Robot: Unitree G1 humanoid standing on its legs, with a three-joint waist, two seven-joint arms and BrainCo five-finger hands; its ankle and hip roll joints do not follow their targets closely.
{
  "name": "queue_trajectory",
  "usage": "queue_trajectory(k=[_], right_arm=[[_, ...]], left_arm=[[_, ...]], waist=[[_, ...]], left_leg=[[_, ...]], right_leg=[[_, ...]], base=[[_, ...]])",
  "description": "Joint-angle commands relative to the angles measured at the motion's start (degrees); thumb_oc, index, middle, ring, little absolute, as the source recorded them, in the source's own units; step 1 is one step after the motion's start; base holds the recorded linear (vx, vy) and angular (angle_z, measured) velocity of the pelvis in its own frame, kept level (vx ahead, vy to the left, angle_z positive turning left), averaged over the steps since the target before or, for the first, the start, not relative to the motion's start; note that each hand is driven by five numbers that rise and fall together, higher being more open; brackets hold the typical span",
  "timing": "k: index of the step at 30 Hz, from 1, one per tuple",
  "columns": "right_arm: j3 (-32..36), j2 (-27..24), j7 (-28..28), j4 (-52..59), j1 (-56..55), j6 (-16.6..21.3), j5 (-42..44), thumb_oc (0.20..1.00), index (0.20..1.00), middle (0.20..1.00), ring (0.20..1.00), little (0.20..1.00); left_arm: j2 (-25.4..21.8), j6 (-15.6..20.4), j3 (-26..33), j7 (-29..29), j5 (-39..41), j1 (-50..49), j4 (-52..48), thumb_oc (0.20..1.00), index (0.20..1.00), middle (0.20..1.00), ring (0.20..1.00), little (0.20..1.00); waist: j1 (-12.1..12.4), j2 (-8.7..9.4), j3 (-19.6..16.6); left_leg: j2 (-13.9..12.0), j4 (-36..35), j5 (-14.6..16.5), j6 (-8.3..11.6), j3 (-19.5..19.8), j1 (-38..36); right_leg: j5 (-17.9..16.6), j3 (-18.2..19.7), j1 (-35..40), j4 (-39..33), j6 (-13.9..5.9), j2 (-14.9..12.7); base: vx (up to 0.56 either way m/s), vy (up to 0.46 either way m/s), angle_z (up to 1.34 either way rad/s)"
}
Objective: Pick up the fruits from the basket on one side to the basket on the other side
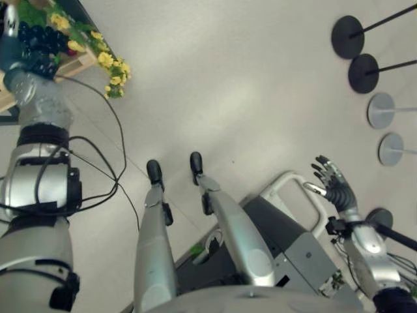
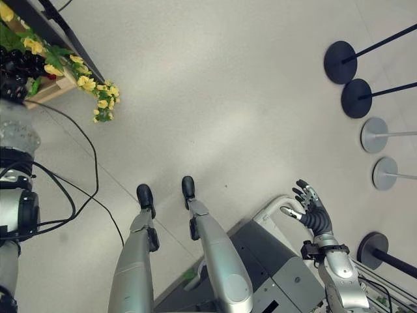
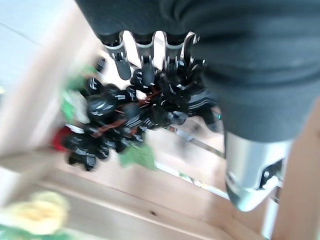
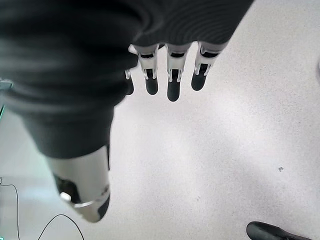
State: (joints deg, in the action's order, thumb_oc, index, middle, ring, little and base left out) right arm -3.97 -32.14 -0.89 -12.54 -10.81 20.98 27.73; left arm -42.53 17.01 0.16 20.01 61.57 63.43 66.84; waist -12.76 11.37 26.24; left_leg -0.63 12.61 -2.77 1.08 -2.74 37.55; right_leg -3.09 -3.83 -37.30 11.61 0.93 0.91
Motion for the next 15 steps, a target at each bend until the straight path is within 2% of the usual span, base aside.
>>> queue_trajectory(k=[1, 7, 12, 15], right_arm=[[3.74, -3.03, -0.12, 2.58, -0.86, 1.48, 2.28, 1.000, 1.000, 1.000, 1.000, 1.000], [4.48, -2.93, -0.06, 2.34, -1.05, 1.39, 2.74, 1.000, 1.000, 1.000, 1.000, 1.000], [4.27, -2.99, 0.24, 2.23, -0.91, 1.94, 2.57, 1.000, 1.000, 1.000, 1.000, 1.000], [3.67, -3.03, 0.03, 2.37, -0.84, 1.92, 2.63, 1.000, 1.000, 1.000, 1.000, 1.000]], left_arm=[[-0.24, 0.49, 2.61, -2.59, -0.80, -1.43, 0.18, 1.000, 1.000, 1.000, 1.000, 1.000], [0.32, 0.87, 2.92, -2.85, -0.42, -1.82, -0.26, 1.000, 1.000, 1.000, 1.000, 1.000], [-0.74, 2.64, 2.18, -0.99, -2.93, -1.14, -2.32, 1.000, 1.000, 1.000, 1.000, 1.000], [-1.00, 2.63, 4.74, -0.58, -1.27, -3.26, -0.68, 1.000, 1.000, 1.000, 1.000, 1.000]], waist=[[-0.55, -1.13, -0.67], [-0.58, -0.90, -0.46], [-0.46, -1.08, -0.62], [-0.27, -0.95, -0.58]], left_leg=[[1.53, 3.43, 5.05, -0.63, 1.27, -2.81], [1.68, 3.23, 4.80, -0.60, 1.40, -2.88], [1.79, 3.09, 4.62, -0.52, 1.54, -2.97], [1.79, 2.77, 4.65, -0.52, 1.42, -3.17]], right_leg=[[0.45, -1.35, 2.26, -0.12, -5.92, -0.71], [0.29, -1.39, 2.37, -0.17, -5.82, -0.61], [0.31, -1.35, 2.44, -0.16, -5.68, -0.72], [0.47, -1.43, 2.59, -0.24, -5.67, -0.69]], base=[[0.00, 0.000, 0.00], [0.00, 0.000, 0.00], [0.00, 0.000, 0.00], [0.00, -0.001, -0.01]])
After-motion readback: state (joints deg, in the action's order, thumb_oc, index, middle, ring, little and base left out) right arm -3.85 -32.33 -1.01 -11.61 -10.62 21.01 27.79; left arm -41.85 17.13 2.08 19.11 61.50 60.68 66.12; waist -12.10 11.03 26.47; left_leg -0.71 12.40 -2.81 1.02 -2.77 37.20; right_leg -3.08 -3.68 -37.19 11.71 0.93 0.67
